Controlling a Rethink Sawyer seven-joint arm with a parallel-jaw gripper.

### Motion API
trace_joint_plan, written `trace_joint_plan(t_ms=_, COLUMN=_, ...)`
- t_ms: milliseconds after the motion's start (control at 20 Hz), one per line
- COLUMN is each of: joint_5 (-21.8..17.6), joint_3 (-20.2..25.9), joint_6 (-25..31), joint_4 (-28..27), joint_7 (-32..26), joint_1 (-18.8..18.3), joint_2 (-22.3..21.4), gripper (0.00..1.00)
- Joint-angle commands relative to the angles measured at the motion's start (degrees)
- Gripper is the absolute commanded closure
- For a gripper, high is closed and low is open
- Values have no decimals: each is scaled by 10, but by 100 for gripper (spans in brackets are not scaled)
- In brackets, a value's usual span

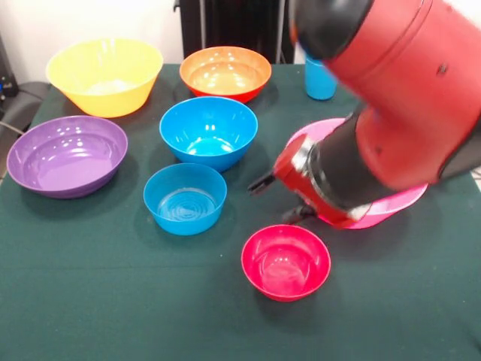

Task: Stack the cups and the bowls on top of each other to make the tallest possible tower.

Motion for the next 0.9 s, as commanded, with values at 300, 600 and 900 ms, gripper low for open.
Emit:
trace_joint_plan(t_ms=300, joint_5=-184, joint_3=274, joint_6=-114, joint_4=289, joint_7=-272, joint_1=75, joint_2=-167, gripper=0)
trace_joint_plan(t_ms=600, joint_5=-238, joint_3=348, joint_6=-204, joint_4=366, joint_7=-303, joint_1=70, joint_2=-219, gripper=0)
trace_joint_plan(t_ms=900, joint_5=-292, joint_3=417, joint_6=-278, joint_4=401, joint_7=-318, joint_1=43, joint_2=-249, gripper=0)
